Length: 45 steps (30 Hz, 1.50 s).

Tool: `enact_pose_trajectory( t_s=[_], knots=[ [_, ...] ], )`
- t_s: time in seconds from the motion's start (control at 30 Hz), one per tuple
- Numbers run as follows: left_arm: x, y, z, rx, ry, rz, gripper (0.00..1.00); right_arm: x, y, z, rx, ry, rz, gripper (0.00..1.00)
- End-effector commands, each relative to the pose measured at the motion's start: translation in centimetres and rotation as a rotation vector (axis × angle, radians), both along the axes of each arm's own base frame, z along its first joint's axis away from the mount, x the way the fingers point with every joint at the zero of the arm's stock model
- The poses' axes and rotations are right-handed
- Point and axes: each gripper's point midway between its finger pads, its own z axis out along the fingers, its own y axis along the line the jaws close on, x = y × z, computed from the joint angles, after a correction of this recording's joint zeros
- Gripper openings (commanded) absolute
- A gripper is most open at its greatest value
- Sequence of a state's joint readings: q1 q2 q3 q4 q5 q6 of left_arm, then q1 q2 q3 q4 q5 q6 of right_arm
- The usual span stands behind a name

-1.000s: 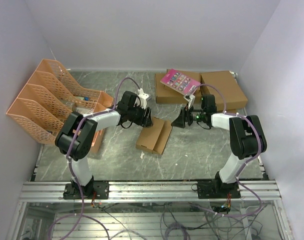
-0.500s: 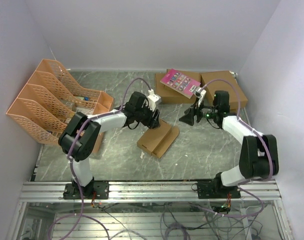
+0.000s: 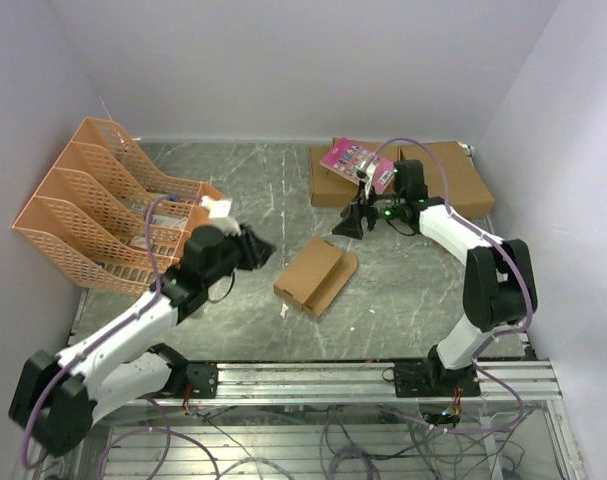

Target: Fold the paper box

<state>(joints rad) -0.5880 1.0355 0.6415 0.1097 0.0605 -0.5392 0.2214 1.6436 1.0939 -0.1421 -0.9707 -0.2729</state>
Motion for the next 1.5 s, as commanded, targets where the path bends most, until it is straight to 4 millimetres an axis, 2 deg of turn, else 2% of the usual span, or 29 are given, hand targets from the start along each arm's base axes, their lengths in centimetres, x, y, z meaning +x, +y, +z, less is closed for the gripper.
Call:
enact_pose_trajectory(
  t_s=[0.0, 0.03, 0.07, 0.13, 0.17, 0.23, 0.3, 0.37, 0.53, 0.7, 0.97, 1.13, 1.37, 1.47],
  knots=[
    [-4.8, 2.1, -5.0, -0.198, 0.289, 0.129, 0.25, 0.2, 1.1, -2.1, -0.048, 0.119, -0.001, 0.71],
    [-5.7, 2.6, -5.6, -0.221, 0.316, 0.148, 0.16, 0.4, 1.3, -2.5, -0.061, 0.128, -0.003, 0.70],
    [-6.6, 2.9, -6.2, -0.239, 0.335, 0.161, 0.10, 0.7, 1.4, -2.9, -0.074, 0.134, -0.016, 0.70],
    [-8.1, 3.5, -8.1, -0.239, 0.380, 0.185, 0.07, 1.9, 1.0, -3.6, -0.122, 0.122, -0.071, 0.64],
    [-8.7, 3.6, -9.1, -0.228, 0.403, 0.193, 0.07, 2.6, 0.7, -4.2, -0.159, 0.112, -0.103, 0.55],
    [-9.6, 3.4, -11.1, -0.212, 0.445, 0.192, 0.07, 3.8, -0.3, -5.3, -0.244, 0.083, -0.161, 0.31],
    [-10.1, 2.6, -12.2, -0.213, 0.463, 0.173, 0.07, 4.2, -1.1, -6.5, -0.309, 0.072, -0.192, 0.12],
    [-10.1, 2.2, -13.5, -0.174, 0.483, 0.185, 0.07, 3.6, -1.6, -7.8, -0.346, 0.094, -0.178, 0.05],
    [-9.4, 1.3, -15.1, -0.119, 0.479, 0.180, 0.07, 1.1, -0.8, -9.3, -0.405, 0.098, -0.084, 0.02],
    [-7.7, 0.5, -15.1, -0.031, 0.449, 0.180, 0.07, -0.7, -0.4, -9.9, -0.457, 0.086, -0.038, 0.01],
    [-5.0, -1.3, -14.8, 0.050, 0.410, 0.162, 0.08, -3.8, -1.8, -9.9, -0.519, 0.055, 0.005, 0.01],
    [-3.0, -2.5, -14.4, 0.120, 0.386, 0.139, 0.08, -5.9, -2.4, -8.6, -0.531, -0.016, 0.063, 0.01],
    [0.8, -3.5, -14.1, 0.243, 0.358, 0.081, 0.08, -10.7, -4.1, -9.3, -0.578, -0.027, 0.194, 0.02],
    [2.8, -4.9, -13.4, 0.282, 0.328, 0.022, 0.08, -12.5, -4.8, -9.7, -0.596, -0.029, 0.250, 0.02]
  ],
)
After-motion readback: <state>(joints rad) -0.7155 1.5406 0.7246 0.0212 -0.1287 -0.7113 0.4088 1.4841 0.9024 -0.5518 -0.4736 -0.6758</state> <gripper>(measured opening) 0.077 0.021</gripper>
